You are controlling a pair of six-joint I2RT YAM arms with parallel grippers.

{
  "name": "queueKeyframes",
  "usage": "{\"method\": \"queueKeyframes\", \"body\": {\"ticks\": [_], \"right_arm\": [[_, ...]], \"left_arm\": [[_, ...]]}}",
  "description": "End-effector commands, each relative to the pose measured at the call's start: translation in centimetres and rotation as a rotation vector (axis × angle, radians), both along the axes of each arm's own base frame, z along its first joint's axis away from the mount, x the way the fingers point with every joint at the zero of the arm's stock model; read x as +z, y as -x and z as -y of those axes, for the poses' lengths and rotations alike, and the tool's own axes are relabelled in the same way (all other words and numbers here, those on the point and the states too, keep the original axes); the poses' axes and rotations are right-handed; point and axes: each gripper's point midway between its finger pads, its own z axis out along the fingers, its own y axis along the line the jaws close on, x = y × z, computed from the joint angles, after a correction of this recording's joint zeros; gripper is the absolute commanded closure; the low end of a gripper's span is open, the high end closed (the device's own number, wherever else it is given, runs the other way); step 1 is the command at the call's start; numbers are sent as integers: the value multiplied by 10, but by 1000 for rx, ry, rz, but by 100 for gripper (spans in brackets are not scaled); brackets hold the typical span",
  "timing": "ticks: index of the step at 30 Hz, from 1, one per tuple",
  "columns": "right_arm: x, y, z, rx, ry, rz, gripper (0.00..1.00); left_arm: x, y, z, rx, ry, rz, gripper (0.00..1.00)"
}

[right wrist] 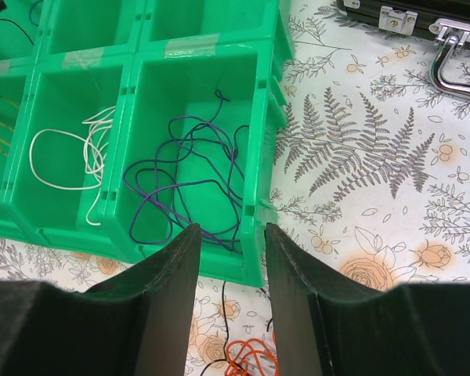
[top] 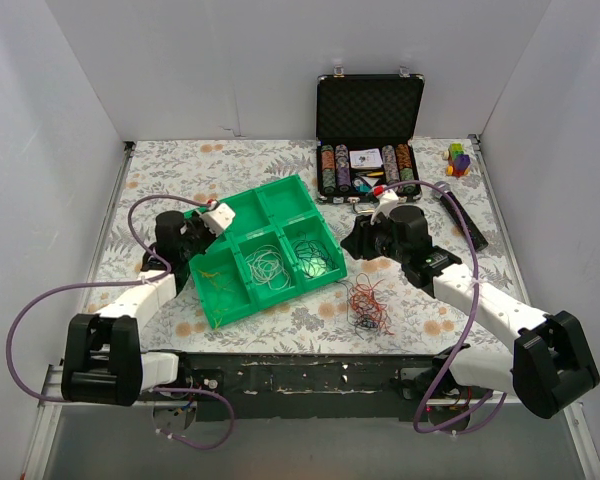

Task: Untangle the cables
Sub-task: Place the cable in the bin.

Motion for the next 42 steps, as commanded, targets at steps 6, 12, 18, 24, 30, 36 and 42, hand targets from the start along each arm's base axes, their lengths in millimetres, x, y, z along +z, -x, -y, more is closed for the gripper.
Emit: {"method": "queueKeyframes", "body": {"ticks": [6, 12, 18, 24, 30, 36, 42], "right_arm": [[6, -1, 3, -20, -9, 25, 53], [8, 0, 3, -20, -12, 24, 53], [19, 2, 7, -31, -16, 45, 53], [18, 13, 22, -80, 3, 25, 49], [-9, 38, 58, -200, 69, -53, 46], [-49, 75, 69, -173, 86, -164, 40], [-66, 87, 57, -83, 79, -229, 33]], "left_arm": [[0, -13, 13, -36, -41, -46, 88], [-13, -7, 6, -27, -96, -128, 79], [31, -4, 17, -53, -11, -52, 49], [136, 20, 89, -328, 171, 29, 23], [137, 110, 207, -747, 231, -57, 18], [85, 154, 272, -907, 198, -171, 18], [62, 165, 277, -908, 191, -201, 19]]}}
